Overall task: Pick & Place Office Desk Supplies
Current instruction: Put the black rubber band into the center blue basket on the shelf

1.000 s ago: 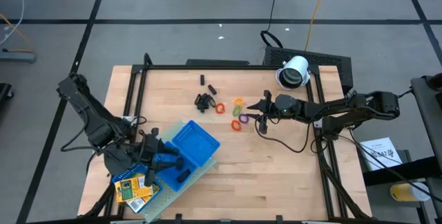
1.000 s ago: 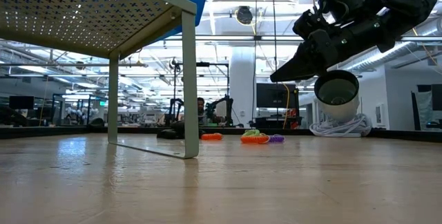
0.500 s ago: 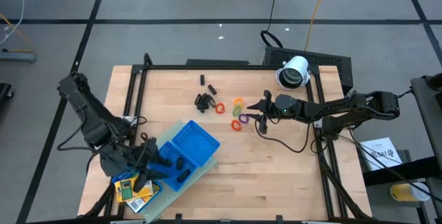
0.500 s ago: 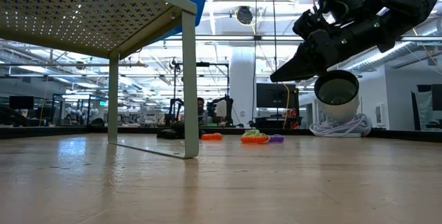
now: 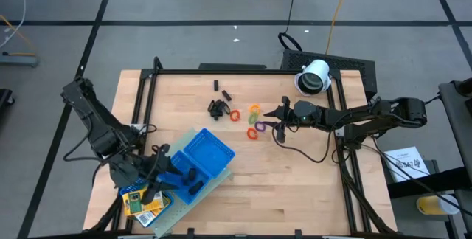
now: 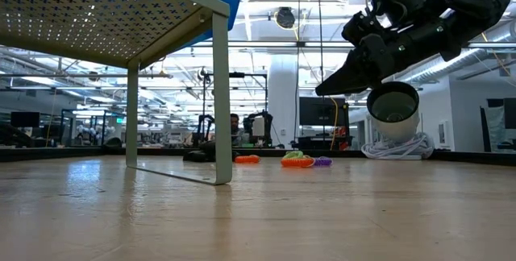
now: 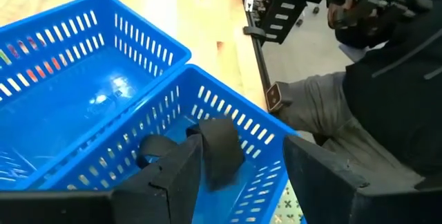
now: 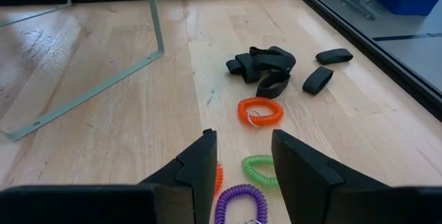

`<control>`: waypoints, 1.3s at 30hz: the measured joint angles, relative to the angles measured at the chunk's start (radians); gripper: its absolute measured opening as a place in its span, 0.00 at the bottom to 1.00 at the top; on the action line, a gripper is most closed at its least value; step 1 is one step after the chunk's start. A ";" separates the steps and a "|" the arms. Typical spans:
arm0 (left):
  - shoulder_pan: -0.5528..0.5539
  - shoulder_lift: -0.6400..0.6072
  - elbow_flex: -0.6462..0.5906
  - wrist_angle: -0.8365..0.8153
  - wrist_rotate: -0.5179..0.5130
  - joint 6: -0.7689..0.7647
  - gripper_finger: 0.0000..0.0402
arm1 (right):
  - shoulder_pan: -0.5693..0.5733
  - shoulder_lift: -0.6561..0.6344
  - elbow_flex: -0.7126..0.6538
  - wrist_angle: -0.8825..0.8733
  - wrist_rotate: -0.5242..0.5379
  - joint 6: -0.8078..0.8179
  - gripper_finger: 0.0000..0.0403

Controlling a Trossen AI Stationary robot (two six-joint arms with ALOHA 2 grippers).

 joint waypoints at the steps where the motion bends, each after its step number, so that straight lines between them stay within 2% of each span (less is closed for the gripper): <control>1: 0.000 0.000 0.000 -0.003 0.000 0.007 0.53 | 0.000 0.000 0.000 0.000 0.000 0.000 0.32; 5: -0.001 0.000 0.000 -0.020 0.020 0.055 0.53 | 0.000 0.000 0.000 0.000 0.000 0.000 0.32; 7: -0.001 0.001 0.000 0.001 0.028 0.022 0.53 | 0.000 0.000 0.000 0.000 0.000 0.000 0.32; 11: 0.000 -0.002 0.000 0.131 -0.082 -0.011 0.53 | 0.000 0.000 0.000 0.000 0.000 -0.001 0.32; 13: 0.000 -0.011 0.000 0.126 -0.076 0.066 0.53 | 0.000 0.000 0.000 0.000 0.000 -0.002 0.32; 16: -0.002 -0.011 0.000 0.067 0.012 0.166 0.53 | 0.000 0.000 0.000 0.000 0.000 -0.002 0.32; 18: -0.001 -0.010 0.000 0.046 0.018 0.205 0.53 | 0.000 0.000 0.000 0.000 0.000 -0.002 0.32; 23: 0.005 -0.010 0.000 0.170 0.002 0.251 0.53 | 0.000 0.000 0.000 0.000 0.000 -0.002 0.32; 30: 0.029 -0.011 0.000 0.305 -0.112 0.672 0.53 | 0.000 0.000 0.000 0.000 0.000 0.011 0.32; 34: 0.046 -0.011 0.000 0.362 -0.163 0.726 0.53 | 0.000 0.000 0.000 -0.001 0.000 0.036 0.32; 36: 0.055 -0.011 0.000 0.365 -0.147 0.740 0.53 | 0.000 0.000 0.000 -0.001 0.000 0.049 0.32; 39: 0.083 -0.011 0.000 0.363 -0.041 0.796 0.53 | 0.000 0.000 0.000 -0.002 0.000 0.067 0.32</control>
